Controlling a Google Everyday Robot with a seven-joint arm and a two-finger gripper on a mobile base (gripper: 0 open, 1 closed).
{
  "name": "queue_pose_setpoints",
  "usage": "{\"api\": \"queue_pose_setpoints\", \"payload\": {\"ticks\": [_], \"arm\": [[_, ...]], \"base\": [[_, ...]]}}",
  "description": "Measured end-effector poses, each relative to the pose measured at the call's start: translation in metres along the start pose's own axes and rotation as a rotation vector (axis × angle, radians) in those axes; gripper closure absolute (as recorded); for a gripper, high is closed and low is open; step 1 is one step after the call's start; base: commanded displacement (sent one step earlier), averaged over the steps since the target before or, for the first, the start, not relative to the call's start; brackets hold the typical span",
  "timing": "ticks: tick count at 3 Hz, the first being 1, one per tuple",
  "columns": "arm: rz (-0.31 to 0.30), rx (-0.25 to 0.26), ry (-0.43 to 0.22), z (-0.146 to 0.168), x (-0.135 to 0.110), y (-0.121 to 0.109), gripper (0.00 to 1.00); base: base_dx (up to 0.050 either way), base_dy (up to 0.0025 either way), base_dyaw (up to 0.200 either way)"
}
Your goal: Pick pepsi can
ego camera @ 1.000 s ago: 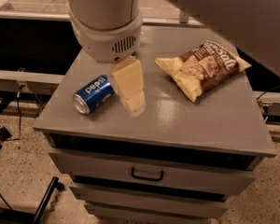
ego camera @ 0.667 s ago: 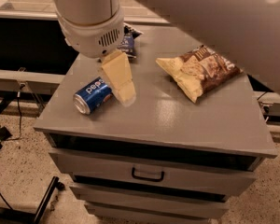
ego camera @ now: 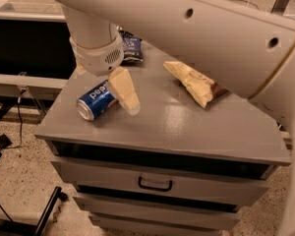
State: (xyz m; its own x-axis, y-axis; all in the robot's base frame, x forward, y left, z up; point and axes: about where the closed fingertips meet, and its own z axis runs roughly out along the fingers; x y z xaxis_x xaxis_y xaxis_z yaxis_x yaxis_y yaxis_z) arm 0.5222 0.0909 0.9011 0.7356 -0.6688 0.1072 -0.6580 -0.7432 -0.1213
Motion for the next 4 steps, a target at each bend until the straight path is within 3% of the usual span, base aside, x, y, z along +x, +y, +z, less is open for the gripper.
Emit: {"api": "queue_pose_setpoints", "payload": {"ticks": [1,3,4], "arm": [[-0.006,-0.037,-0.063,0.028,0.002,-0.005,0.00],[-0.010,-0.044,-0.163,0.072,-0.001,-0.019,0.00],[-0.003,-0.039,-0.170,0.077,0.001,-0.025,0.17]], "base": [[0.000,0.00000,0.000],[0.000,0.00000,0.000],[0.000,0.00000,0.000]]}}
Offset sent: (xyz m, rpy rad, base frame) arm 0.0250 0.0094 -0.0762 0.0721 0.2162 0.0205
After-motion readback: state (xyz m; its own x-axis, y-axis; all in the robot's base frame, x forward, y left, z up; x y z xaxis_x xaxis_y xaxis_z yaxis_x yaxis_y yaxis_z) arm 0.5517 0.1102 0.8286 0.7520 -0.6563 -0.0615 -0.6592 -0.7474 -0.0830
